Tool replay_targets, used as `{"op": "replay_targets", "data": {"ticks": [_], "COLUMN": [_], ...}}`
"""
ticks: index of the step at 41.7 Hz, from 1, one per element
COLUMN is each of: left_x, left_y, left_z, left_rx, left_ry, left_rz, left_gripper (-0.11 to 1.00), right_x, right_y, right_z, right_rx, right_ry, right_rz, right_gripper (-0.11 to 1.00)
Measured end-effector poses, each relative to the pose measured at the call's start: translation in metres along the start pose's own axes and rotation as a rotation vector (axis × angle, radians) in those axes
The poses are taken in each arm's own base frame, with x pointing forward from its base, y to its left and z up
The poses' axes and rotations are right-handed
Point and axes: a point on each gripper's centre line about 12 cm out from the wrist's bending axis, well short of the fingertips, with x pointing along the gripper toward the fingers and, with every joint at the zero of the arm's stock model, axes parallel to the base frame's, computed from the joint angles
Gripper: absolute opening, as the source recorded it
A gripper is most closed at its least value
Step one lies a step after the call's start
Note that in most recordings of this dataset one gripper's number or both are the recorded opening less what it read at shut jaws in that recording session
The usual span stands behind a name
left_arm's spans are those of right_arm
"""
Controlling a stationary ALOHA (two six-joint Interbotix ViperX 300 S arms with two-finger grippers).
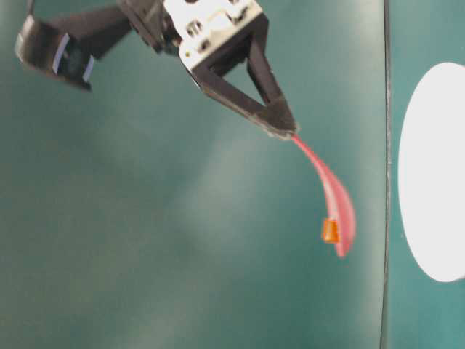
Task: Grip the spoon and scoop the red block from the bowl with right arm.
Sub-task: 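Raise the spoon holding the red cube above the bowl, then hold the spoon with the red cube steady above the bowl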
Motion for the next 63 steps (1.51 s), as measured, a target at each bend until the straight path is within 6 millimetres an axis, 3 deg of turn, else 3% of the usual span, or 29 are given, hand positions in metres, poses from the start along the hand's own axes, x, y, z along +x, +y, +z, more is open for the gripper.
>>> {"op": "replay_targets", "data": {"ticks": [10, 23, 52, 63], "left_x": [0.0, 0.0, 0.0, 0.0], "left_y": [0.0, 0.0, 0.0, 0.0], "left_z": [0.001, 0.001, 0.0, 0.0], "left_rx": [-0.003, -0.006, -0.006, -0.013], "left_ry": [-0.001, -0.001, 0.002, 0.002], "left_rz": [0.002, 0.002, 0.001, 0.001], "left_gripper": [0.0, 0.0, 0.0, 0.0], "right_x": [-0.016, -0.029, -0.07, -0.075], "right_y": [0.005, 0.007, 0.01, 0.011], "right_z": [-0.012, -0.021, 0.003, 0.009], "right_rx": [-0.015, -0.02, -0.015, -0.019], "right_ry": [-0.144, -0.198, -0.253, -0.251], "right_rz": [-0.017, -0.022, 0.008, 0.016], "right_gripper": [0.24, 0.24, 0.24, 0.24]}}
